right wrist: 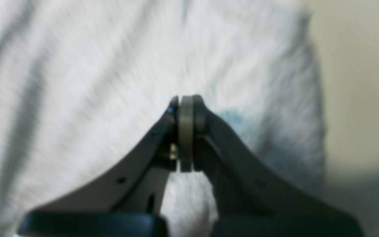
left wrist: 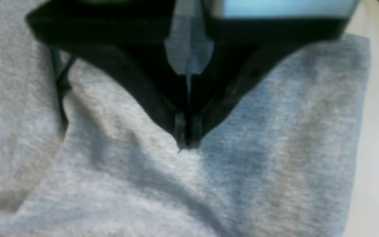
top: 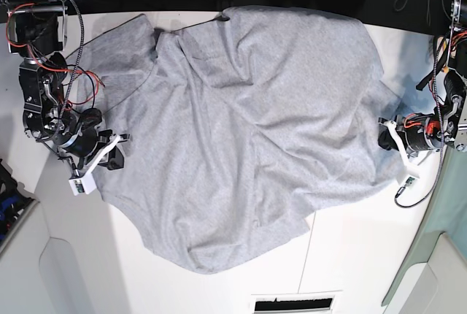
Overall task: Layout the t-shirt on the table in an organized manner, then fold the t-shirt properly
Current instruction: 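Pull the shirt outward with both grippers to spread it flat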
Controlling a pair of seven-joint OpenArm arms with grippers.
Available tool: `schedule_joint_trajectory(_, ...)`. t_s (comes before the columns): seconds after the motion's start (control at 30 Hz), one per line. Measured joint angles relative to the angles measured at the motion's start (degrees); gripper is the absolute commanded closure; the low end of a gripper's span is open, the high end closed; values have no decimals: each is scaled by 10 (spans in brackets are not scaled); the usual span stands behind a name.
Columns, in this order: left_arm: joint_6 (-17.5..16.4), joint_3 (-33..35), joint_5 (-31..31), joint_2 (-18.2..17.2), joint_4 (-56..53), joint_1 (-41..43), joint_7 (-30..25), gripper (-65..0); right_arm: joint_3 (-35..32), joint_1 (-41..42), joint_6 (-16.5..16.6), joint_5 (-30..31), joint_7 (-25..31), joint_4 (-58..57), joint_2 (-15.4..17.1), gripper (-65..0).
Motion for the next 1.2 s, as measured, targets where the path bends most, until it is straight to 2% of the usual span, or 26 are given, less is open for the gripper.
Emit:
schedule_joint_trajectory(0.1, 9, -3, 58, 11, 3, 11, -23, 0, -21, 8, 3, -27, 19, -37, 2, 0)
schedule_joint_trajectory(0.23, 101, 0, 168, 35, -5, -9, -66, 0, -21, 3, 4, -34, 29, -43, 10, 0)
schedule_joint_trajectory(0.4, 113, 5, 247, 59, -60, -77, -47, 0, -21, -27, 7, -18, 50, -41, 36, 0)
schedule_joint_trajectory(0.5, 114, 24, 254, 80, -110, -128, -76, 0, -20, -45, 7, -3, 55, -39, 47, 0)
schedule_joint_trajectory(0.7, 114, 104, 280, 122, -175, -197, -91, 0, 11, -86, 11, 35, 60, -34, 64, 0)
schedule_joint_trajectory(0.77, 131, 129, 276, 130, -180, -206, -99, 0, 38, -94, 15, 42, 59, -33, 64, 0)
schedule_joint_trajectory(0.83, 149, 143, 282, 129, -181, -211, -100, 0, 66, -94, 16, 42, 50, -33, 63, 0)
schedule_joint_trajectory(1.07, 149, 146, 285, 102, -181, -222, -92, 0, 142, -97, 13, 70, 29, -35, 67, 0)
schedule_joint_trajectory(1.13, 146, 146, 268, 97, -180, -221, -93, 0, 151, -97, 10, 86, 23, -35, 67, 0)
schedule_joint_trajectory(1.2, 129, 146, 240, 86, -172, -220, -92, -47, 155, -98, 7, 101, 19, -35, 67, 0)
